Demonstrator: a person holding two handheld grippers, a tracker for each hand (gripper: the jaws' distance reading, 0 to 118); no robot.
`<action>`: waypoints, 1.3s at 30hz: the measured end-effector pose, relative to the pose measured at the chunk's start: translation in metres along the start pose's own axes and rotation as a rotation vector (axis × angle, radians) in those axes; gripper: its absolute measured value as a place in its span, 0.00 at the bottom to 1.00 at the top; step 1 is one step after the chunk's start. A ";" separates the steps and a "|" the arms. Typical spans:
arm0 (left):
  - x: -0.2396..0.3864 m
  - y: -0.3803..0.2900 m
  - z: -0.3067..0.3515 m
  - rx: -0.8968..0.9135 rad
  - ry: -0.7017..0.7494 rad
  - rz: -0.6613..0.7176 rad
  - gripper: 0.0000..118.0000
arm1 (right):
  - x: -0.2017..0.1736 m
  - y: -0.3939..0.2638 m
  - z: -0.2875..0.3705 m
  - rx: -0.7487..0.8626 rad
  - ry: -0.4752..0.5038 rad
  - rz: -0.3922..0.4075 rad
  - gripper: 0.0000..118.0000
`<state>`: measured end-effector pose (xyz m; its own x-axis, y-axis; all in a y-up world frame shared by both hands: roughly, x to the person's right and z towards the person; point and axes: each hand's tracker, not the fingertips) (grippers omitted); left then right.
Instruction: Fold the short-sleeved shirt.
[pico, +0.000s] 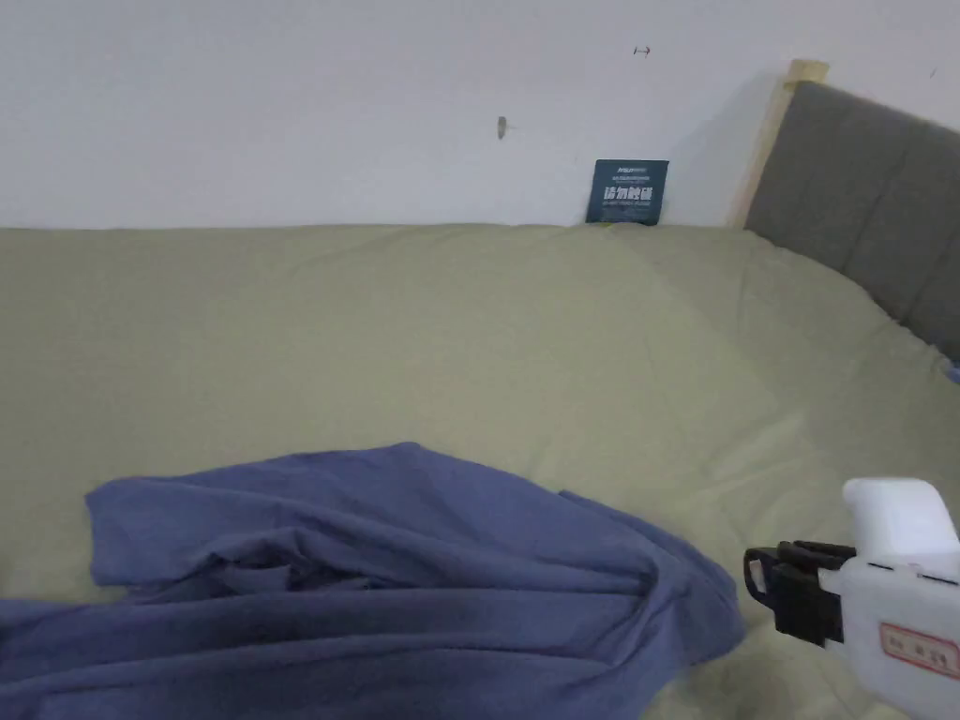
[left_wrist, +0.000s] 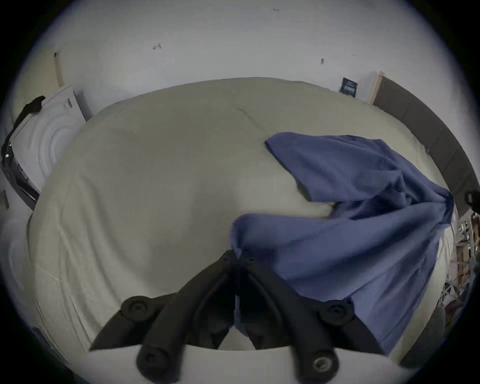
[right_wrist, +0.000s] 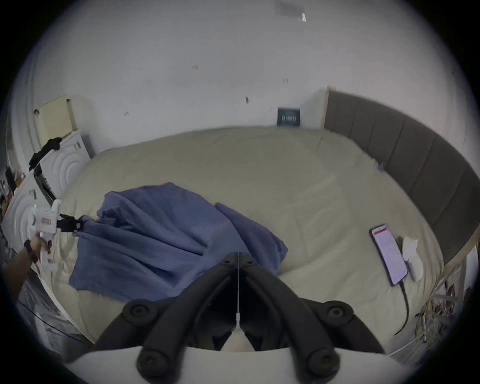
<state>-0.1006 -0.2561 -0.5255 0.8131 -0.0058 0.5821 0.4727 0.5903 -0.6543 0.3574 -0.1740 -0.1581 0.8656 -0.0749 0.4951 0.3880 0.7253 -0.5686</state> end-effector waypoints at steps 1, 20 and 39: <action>0.002 -0.001 0.003 -0.008 -0.024 0.003 0.00 | 0.006 0.004 -0.013 -0.034 0.004 -0.026 0.07; -0.006 0.017 0.036 0.100 -0.149 0.110 0.00 | -0.026 0.014 -0.067 -0.011 0.107 0.052 0.07; -0.038 0.092 0.146 0.397 -0.212 0.198 0.00 | -0.066 0.147 -0.010 0.281 0.189 0.058 0.07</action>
<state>-0.1379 -0.0835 -0.5375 0.7680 0.2776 0.5772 0.1162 0.8258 -0.5518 0.3607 -0.0693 -0.2814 0.9373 -0.1341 0.3218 0.2565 0.8903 -0.3763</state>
